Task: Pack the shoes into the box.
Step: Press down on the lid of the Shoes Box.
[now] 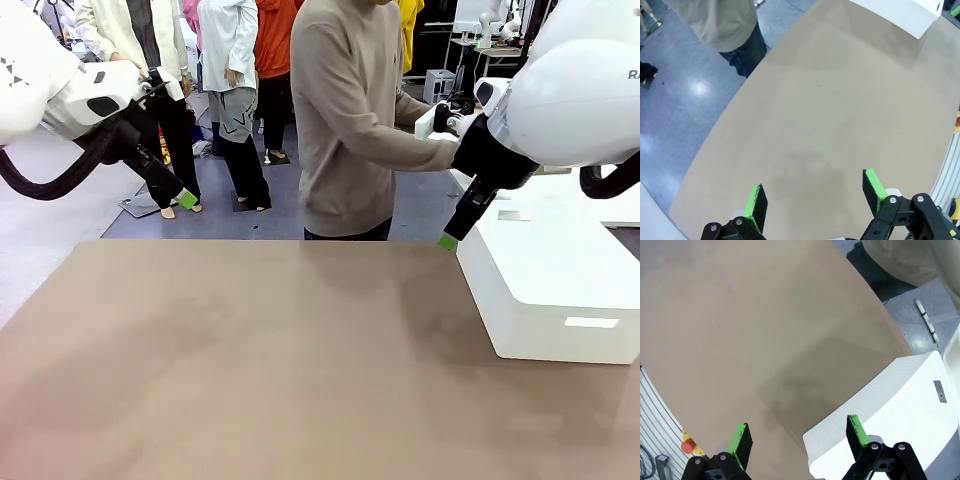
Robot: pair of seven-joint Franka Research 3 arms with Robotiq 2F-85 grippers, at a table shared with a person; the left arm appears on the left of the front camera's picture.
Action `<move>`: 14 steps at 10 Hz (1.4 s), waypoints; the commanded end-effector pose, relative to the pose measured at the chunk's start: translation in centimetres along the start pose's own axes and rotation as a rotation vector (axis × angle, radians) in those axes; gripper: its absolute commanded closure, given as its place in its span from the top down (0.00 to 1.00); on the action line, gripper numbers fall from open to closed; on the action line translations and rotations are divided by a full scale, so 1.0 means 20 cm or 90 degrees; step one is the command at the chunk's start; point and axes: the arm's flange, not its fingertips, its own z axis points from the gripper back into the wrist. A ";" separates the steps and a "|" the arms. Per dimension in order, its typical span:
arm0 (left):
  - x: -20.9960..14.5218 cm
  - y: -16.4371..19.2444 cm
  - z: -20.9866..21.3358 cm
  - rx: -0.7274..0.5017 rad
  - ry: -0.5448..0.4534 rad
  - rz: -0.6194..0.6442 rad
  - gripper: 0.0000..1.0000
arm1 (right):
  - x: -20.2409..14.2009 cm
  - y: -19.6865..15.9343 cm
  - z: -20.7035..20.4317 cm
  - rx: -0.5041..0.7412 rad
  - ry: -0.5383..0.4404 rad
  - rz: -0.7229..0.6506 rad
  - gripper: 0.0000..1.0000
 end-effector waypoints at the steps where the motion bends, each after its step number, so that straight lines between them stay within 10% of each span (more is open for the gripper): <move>1: 0.00 0.01 0.00 0.009 0.004 0.003 1.00 | 0.01 -0.01 0.00 -0.003 0.002 -0.003 1.00; 14: 0.00 0.01 0.00 0.009 0.004 0.003 1.00 | 0.01 -0.01 0.00 -0.003 0.002 -0.003 1.00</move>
